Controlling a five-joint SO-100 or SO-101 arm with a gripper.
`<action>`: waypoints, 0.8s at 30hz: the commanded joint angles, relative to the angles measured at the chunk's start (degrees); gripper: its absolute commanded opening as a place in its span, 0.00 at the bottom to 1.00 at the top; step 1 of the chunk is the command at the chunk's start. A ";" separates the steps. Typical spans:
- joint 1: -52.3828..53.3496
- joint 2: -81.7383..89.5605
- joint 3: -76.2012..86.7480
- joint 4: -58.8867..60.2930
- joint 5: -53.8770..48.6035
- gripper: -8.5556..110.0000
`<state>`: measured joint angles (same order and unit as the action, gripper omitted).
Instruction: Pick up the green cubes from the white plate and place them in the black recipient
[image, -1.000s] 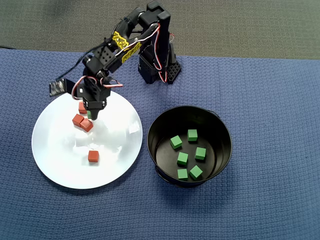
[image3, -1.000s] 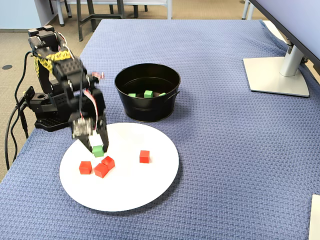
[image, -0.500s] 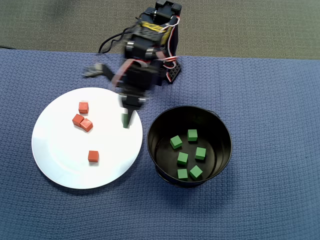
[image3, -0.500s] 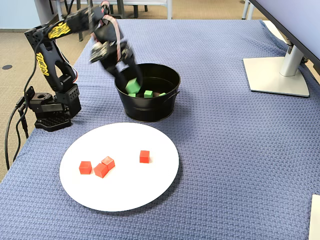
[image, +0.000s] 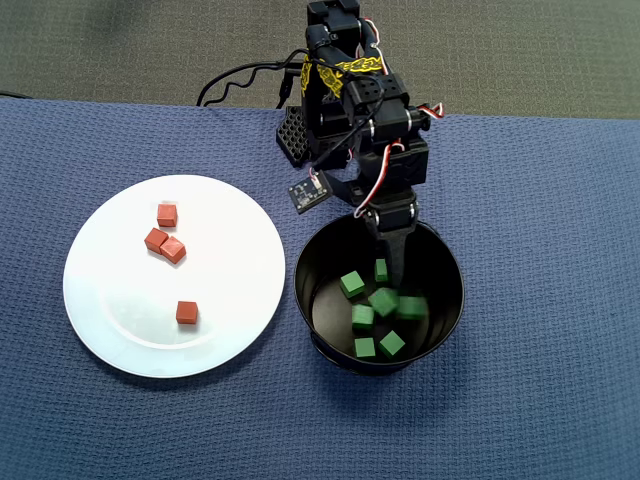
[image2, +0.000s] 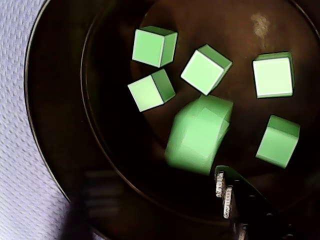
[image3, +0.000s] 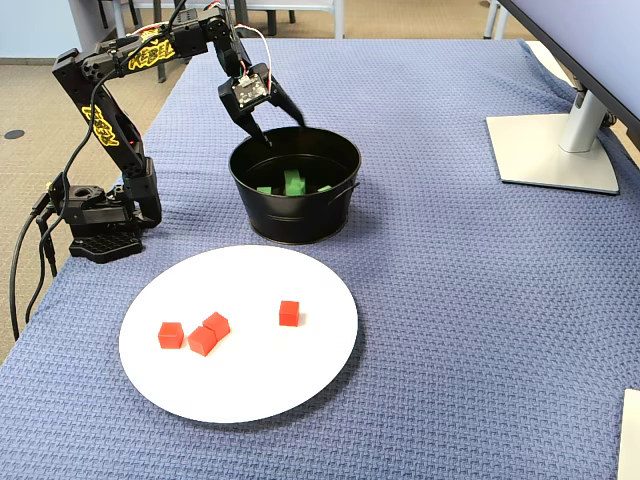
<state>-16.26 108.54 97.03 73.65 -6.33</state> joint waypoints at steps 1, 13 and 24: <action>7.65 4.48 -5.71 3.52 -5.01 0.36; 26.89 31.90 11.69 4.22 0.70 0.09; 29.88 57.39 40.69 8.96 3.60 0.07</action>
<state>11.07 160.14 130.78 82.27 -4.13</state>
